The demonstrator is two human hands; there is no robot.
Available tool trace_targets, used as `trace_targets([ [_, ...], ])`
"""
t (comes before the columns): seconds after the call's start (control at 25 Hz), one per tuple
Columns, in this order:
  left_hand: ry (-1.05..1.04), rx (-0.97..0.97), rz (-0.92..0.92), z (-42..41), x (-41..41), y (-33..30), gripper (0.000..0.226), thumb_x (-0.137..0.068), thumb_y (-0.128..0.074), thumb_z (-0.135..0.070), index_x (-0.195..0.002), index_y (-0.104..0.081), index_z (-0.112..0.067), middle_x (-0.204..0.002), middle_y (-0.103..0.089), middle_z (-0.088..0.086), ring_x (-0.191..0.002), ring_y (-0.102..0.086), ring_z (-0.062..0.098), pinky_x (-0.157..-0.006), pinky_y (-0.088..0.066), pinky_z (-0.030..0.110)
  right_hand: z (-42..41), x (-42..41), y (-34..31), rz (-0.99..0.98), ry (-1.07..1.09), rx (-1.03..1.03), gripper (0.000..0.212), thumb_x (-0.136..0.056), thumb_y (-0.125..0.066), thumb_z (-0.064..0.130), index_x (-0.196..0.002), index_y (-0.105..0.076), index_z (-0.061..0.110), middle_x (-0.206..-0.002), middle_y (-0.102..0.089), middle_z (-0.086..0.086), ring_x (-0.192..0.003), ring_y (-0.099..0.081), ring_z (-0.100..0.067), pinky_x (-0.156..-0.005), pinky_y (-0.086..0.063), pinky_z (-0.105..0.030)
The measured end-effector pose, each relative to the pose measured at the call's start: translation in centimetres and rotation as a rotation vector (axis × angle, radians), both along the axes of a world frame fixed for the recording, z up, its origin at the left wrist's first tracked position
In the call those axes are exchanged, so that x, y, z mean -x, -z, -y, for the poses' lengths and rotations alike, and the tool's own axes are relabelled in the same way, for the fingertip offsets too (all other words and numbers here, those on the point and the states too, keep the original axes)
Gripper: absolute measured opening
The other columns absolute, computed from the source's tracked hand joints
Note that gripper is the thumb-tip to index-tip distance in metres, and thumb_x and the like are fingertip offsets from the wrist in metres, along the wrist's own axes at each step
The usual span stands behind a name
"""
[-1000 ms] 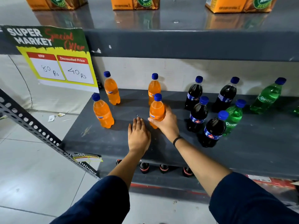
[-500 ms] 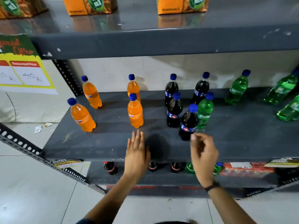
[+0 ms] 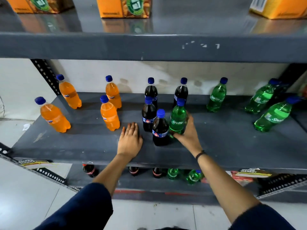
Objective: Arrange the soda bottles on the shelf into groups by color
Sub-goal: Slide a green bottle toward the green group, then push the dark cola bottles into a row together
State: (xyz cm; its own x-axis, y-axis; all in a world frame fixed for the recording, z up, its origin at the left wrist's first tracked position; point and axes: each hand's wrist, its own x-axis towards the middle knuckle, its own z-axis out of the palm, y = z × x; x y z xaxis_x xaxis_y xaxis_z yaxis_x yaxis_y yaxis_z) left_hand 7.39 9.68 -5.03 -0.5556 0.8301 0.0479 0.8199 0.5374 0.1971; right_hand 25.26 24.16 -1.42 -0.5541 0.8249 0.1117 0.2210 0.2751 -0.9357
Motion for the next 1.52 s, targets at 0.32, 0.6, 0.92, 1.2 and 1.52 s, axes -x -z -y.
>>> trace_targets([
  [0.32,-0.002,-0.050,-0.014,0.0,-0.1,-0.1,0.075,-0.081,-0.011,-0.043,-0.142,-0.025,-0.002,-0.153,-0.025,0.016,-0.144,-0.017,0.027,-0.118,-0.010,0.041,-3.5,-4.7,-0.8,0.004,0.137,-0.107,0.067,-0.067,-0.083,0.021,-0.122,-0.045,0.014,-0.110,-0.068,-0.006,-0.102,-0.063,-0.021,-0.081,-0.046,-0.023],
  [0.6,-0.017,-0.053,-0.009,-0.2,0.0,0.2,0.067,-0.085,-0.024,-0.037,-0.142,-0.026,-0.003,-0.153,-0.026,0.016,-0.144,-0.017,0.027,-0.118,-0.012,0.042,-9.3,-12.2,-1.6,0.043,0.297,-0.194,0.066,-0.066,-0.083,0.021,-0.119,-0.045,0.011,-0.112,-0.066,-0.010,-0.105,-0.062,-0.028,-0.086,-0.047,-0.031],
  [0.92,-0.018,-0.042,-0.011,-0.2,0.0,0.1,0.067,-0.085,-0.023,-0.037,-0.142,-0.025,-0.003,-0.153,-0.026,0.016,-0.144,-0.017,0.027,-0.118,-0.012,0.042,-9.6,-12.8,-0.1,0.075,0.277,-0.183,0.068,-0.067,-0.082,0.023,-0.123,-0.044,0.011,-0.110,-0.066,-0.006,-0.105,-0.062,-0.026,-0.082,-0.043,-0.023],
  [1.2,-0.015,-0.068,-0.002,-0.1,-0.2,0.1,0.065,-0.085,-0.023,-0.035,-0.142,-0.025,-0.003,-0.153,-0.026,0.016,-0.143,-0.018,0.028,-0.118,-0.012,0.042,-2.8,-11.6,1.5,-0.243,0.490,-0.104,0.078,-0.069,-0.077,0.040,-0.133,-0.039,0.014,-0.129,-0.051,-0.007,-0.120,-0.050,-0.021,-0.104,-0.041,-0.032],
  [1.52,0.001,-0.084,0.008,0.0,-0.4,-0.2,0.055,-0.095,-0.037,-0.023,-0.143,-0.020,-0.002,-0.154,-0.021,0.016,-0.145,-0.013,0.026,-0.119,-0.008,0.040,7.2,-0.5,1.5,0.162,-0.040,-0.049,0.108,-0.049,-0.067,0.074,-0.137,-0.029,0.024,-0.136,-0.045,0.004,-0.127,-0.042,-0.014,-0.110,-0.030,-0.041],
])
